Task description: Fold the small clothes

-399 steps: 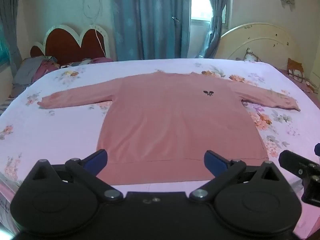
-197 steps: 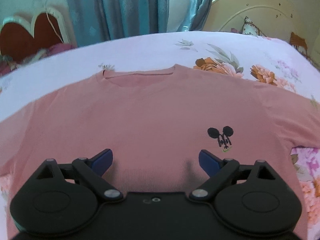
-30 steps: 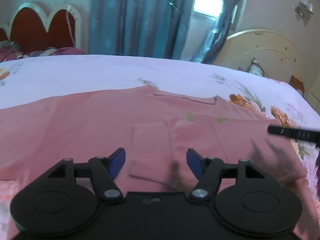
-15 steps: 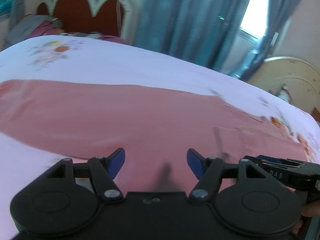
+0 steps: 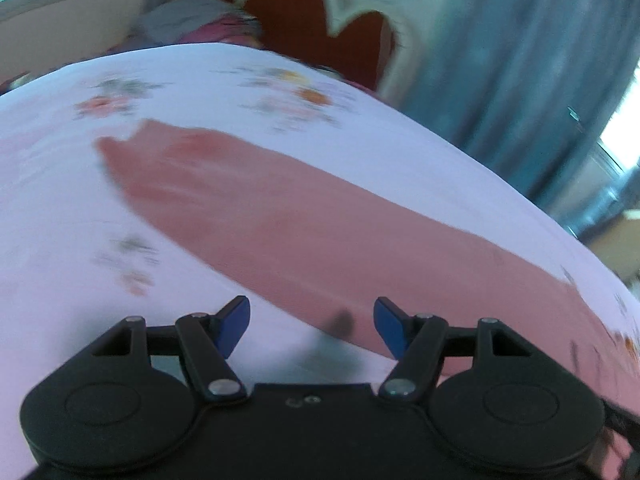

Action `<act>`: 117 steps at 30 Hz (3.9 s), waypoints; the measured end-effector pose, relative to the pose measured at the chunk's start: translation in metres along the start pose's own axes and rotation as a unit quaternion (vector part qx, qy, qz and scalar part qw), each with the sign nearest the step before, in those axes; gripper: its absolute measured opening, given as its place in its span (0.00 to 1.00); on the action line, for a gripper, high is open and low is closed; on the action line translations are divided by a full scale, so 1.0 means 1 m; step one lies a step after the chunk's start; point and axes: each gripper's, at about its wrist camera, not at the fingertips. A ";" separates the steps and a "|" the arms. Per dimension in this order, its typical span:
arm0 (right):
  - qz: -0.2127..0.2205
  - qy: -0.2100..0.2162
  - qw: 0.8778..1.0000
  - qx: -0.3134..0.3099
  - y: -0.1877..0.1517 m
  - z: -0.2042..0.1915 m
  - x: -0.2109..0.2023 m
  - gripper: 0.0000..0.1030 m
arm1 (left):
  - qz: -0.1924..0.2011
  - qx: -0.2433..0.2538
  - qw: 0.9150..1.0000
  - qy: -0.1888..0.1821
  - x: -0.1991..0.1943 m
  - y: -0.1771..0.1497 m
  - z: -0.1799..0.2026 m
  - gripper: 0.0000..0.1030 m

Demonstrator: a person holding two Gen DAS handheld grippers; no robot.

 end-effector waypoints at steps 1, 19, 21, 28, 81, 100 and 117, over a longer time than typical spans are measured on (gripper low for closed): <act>-0.004 -0.001 1.000 0.002 0.002 0.000 -0.001 0.41 | 0.004 -0.010 1.000 0.009 0.002 0.006 -0.010 0.65; -0.001 -0.012 1.000 0.008 0.001 -0.008 -0.001 0.41 | 0.062 -0.190 0.980 0.019 0.052 0.073 -0.108 0.18; 0.001 -0.014 1.000 0.008 0.000 -0.009 -0.001 0.41 | 0.067 -0.196 0.978 0.016 0.054 0.073 -0.112 0.13; -0.002 -0.006 1.000 0.001 0.004 -0.006 -0.001 0.41 | 0.094 -0.149 0.984 -0.027 0.030 0.069 -0.076 0.05; 0.015 0.024 0.995 0.098 0.004 0.062 -0.037 0.54 | -0.065 0.247 0.960 -0.115 0.008 -0.110 0.180 0.62; 0.111 -0.056 0.992 0.017 0.020 0.074 -0.080 0.05 | -0.036 0.271 0.959 -0.079 -0.006 -0.113 0.142 0.63; 0.028 -0.102 0.992 0.074 -0.022 0.148 -0.065 0.05 | -0.003 0.225 0.970 -0.088 0.014 -0.099 0.137 0.10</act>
Point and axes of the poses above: each gripper's, at about its wrist camera, not at the fingertips, and x roughly the way its jaws point, z to its right, y to its top, and after that the axes turned 9 degrees about -x, right-handed
